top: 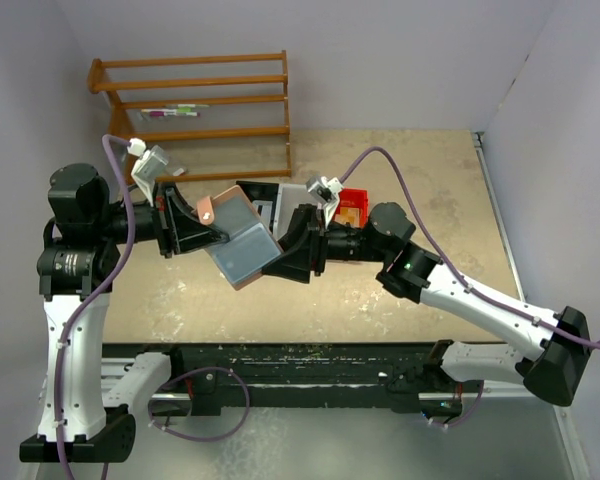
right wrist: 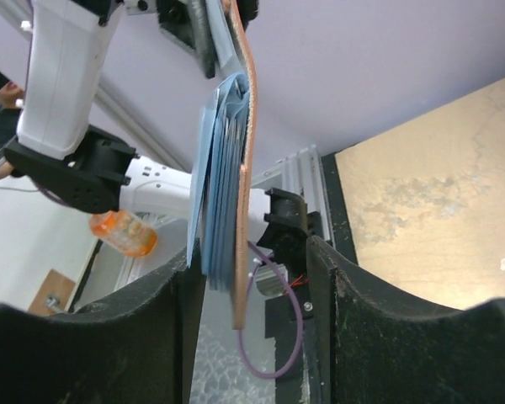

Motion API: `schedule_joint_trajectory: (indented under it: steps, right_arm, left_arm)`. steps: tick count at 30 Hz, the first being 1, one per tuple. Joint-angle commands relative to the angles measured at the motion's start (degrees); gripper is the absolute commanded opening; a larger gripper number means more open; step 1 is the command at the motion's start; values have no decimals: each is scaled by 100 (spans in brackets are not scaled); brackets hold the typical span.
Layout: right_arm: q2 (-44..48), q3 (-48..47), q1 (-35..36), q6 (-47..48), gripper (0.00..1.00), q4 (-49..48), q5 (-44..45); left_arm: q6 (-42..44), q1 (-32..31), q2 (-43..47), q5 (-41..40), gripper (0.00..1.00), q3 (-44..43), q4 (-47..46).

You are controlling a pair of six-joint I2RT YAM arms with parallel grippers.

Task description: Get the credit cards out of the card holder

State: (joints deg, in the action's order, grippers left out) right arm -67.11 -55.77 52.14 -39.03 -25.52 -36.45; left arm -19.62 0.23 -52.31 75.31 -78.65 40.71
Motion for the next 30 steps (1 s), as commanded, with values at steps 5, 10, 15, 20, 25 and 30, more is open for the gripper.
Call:
schedule_joint_trajectory:
  steps: [5, 10, 15, 20, 25, 30]
  right_arm:
    - [53, -290, -20, 290, 55, -129, 1012]
    - [-55, -338, -24, -4, 61, -339, 941]
    - [-220, -377, -27, -390, 71, -706, 368]
    - [-244, -443, -32, -757, 72, -596, 495]
    - [-400, -425, -59, -1178, 74, -715, 588]
    - [-433, -242, -72, -1933, 75, -1409, 765]
  left_arm:
    - [-237, -13, 7, 479, 0, -77, -296]
    - [-183, -14, 65, 479, 0, -28, -288]
    - [-62, -14, 115, 432, 0, 21, -241]
    - [-27, -10, 127, 435, 0, 10, -228]
    - [11, -14, 138, 415, 0, 25, -202]
    - [84, -14, 170, 398, 0, 8, -147]
